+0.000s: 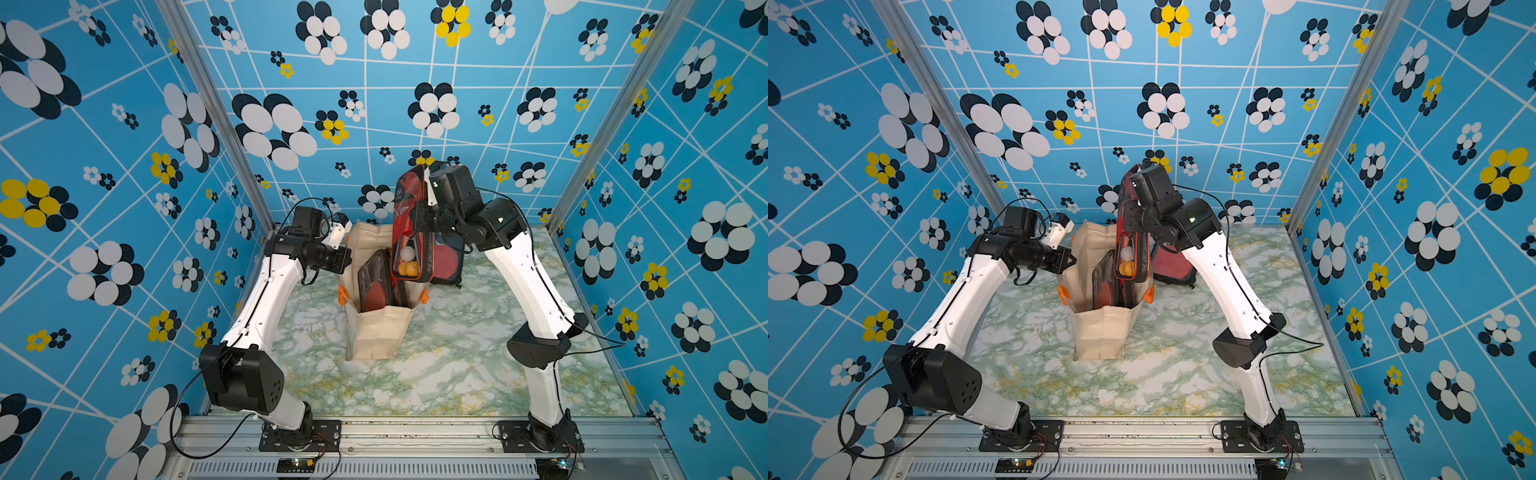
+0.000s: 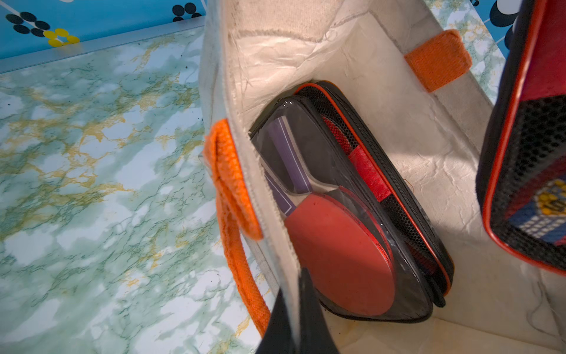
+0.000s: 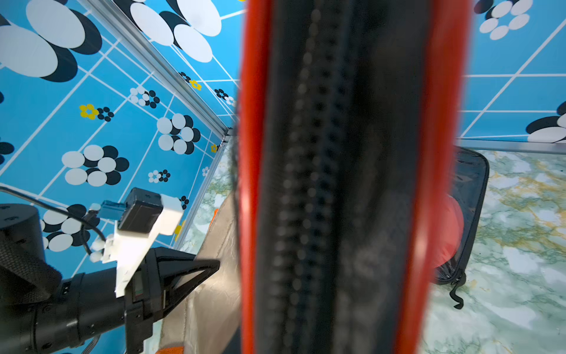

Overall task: Remove the ping pong set from the canvas bag
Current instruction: Pick up the ping pong set from the canvas bag, then place the ping pong set at the center of the board.

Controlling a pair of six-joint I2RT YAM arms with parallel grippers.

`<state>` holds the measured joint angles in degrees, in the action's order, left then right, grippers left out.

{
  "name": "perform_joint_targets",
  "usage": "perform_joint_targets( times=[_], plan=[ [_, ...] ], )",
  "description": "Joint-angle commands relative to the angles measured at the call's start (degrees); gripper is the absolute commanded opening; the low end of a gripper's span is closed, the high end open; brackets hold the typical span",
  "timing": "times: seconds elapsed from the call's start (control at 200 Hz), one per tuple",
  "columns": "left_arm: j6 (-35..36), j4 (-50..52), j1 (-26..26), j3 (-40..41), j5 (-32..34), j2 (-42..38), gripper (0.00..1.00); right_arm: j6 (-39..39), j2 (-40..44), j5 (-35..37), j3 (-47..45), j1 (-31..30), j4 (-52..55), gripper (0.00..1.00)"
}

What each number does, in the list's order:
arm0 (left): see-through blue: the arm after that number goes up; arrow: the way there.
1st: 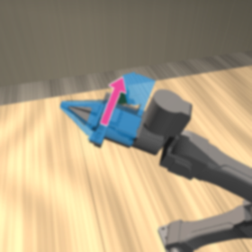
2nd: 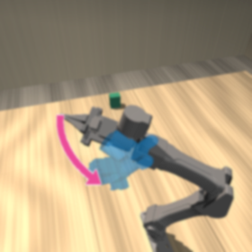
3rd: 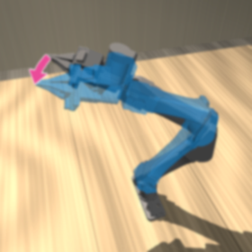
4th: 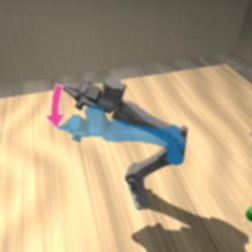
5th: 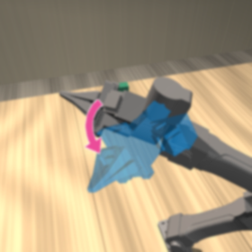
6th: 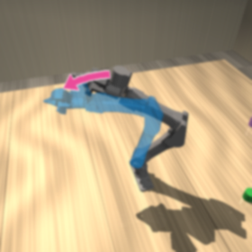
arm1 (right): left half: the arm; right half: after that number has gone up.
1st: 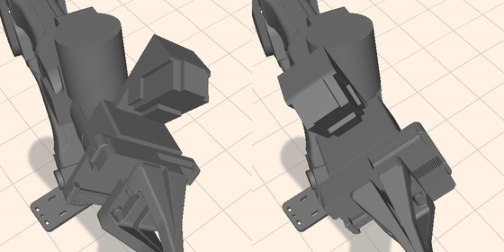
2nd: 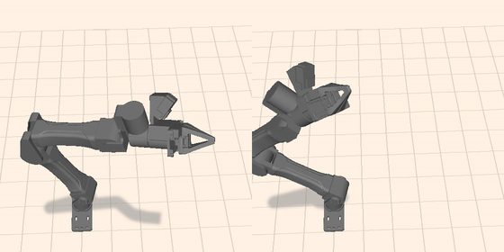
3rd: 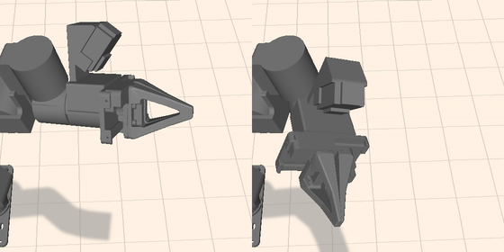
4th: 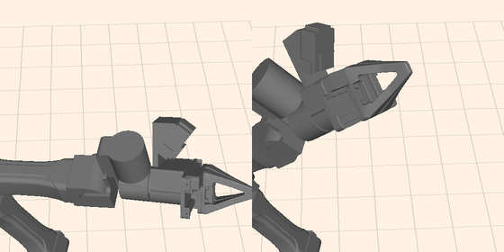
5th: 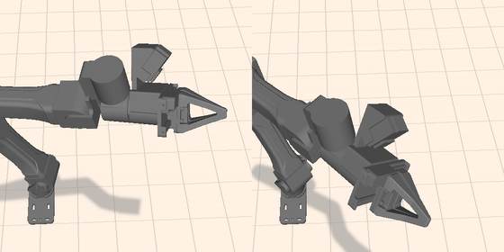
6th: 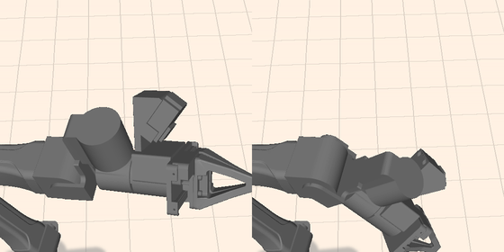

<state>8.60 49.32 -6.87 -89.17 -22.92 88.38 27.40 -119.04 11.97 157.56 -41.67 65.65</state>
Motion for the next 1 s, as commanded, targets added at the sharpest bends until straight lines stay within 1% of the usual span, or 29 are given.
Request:
perform_joint_targets(
  times=[0.0, 0.315, 0.455, 0.815, 0.994],
  plan=[
    [0.19, -0.94, 0.20, -0.39, 0.15, -0.15, 0.00, -1.68, 4.69, 2.06, 1.45, 1.35, -6.16, 0.00],
    [0.19, -0.92, 0.21, -0.48, 0.07, 0.31, 0.00, -2.22, 9.30, 1.38, -2.73, 5.63, -7.42, 0.00],
    [0.31, -0.89, 0.21, -0.48, 0.15, 0.36, 0.00, -2.75, 10.86, 1.19, -4.32, 8.45, -7.26, 0.00],
    [0.32, -0.89, 0.19, -0.48, 0.07, 0.57, 0.00, -2.78, 12.33, -7.67, -13.28, 20.17, -8.75, 0.00],
    [0.45, -0.78, 0.25, -0.44, 0.16, 0.65, 0.00, -2.89, 13.37, -13.02, -22.01, 25.56, -12.80, 0.00]
  ],
)
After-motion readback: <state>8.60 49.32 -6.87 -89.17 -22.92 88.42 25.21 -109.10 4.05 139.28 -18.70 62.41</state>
